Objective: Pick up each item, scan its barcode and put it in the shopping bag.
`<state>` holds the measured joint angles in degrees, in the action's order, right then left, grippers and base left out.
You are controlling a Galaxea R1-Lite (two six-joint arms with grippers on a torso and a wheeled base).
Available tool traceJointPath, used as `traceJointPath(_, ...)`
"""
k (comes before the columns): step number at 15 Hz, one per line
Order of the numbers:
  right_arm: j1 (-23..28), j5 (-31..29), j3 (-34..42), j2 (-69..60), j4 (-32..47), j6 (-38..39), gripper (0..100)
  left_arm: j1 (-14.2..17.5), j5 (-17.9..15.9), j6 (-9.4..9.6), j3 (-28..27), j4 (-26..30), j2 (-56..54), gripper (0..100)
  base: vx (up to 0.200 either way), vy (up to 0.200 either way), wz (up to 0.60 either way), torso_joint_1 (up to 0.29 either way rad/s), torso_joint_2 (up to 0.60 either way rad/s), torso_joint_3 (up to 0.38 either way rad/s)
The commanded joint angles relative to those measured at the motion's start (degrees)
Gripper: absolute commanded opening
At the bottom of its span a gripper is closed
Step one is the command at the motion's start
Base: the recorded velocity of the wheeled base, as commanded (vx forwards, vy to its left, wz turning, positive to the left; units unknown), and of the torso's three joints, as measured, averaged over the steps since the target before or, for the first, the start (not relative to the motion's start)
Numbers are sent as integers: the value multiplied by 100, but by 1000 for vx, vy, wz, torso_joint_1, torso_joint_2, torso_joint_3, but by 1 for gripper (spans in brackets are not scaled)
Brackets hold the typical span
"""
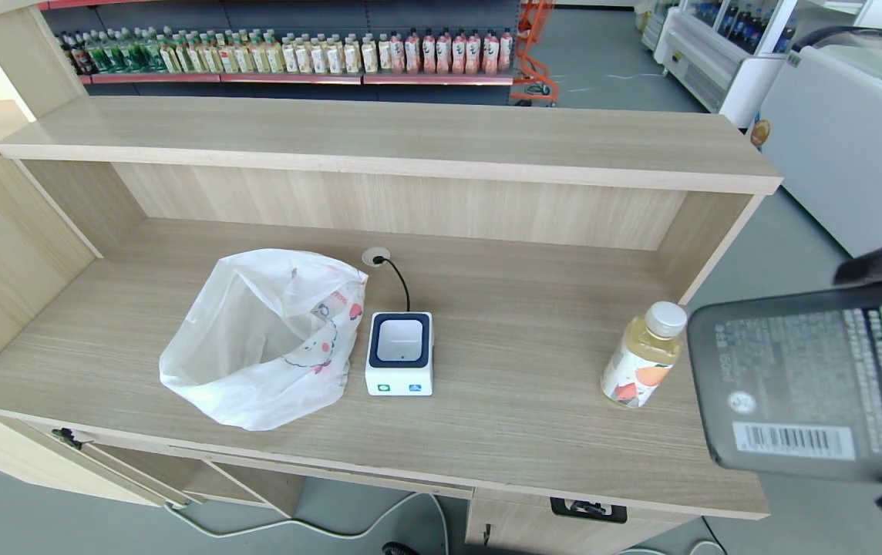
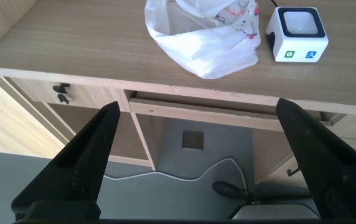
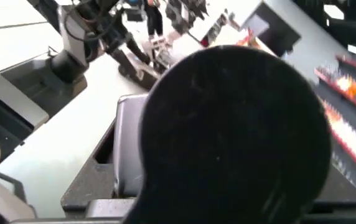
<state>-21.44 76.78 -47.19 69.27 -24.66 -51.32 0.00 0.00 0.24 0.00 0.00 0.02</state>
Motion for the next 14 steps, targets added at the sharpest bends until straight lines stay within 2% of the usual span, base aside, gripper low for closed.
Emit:
traceJointPath(1,1274,-1059,-18,-62,462,1212,0,0,0,2,0,0,-2,100,0,0,0,0,0,0)
traceJointPath(3,1388,-2642,-27,-229,919,2619,0,0,0,2,0,0,-2,100,0,0,0,0,0,0)
traceJointPath(4,1309,-3635,-18,-282,1113,3471,0,0,0,2,0,0,-2,100,0,0,0,0,0,0)
traceJointPath(5,1204,-4013,-10,-300,1174,3779,0,0,0,2,0,0,-2,100,0,0,0,0,0,0)
traceJointPath(6,975,-4716,17,-405,1499,4658,0,0,0,2,0,0,6,100,0,0,0,0,0,0)
traceJointPath(8,975,-4839,-18,-423,1886,5396,0,0,0,2,0,0,-2,100,0,0,0,0,0,0)
traceJointPath(11,967,-5551,70,-335,2396,5510,0,0,0,2,0,0,-2,100,0,0,0,0,0,0)
traceJointPath(14,914,-5753,219,-106,2413,5660,0,0,0,2,0,0,-2,100,0,0,0,0,0,0)
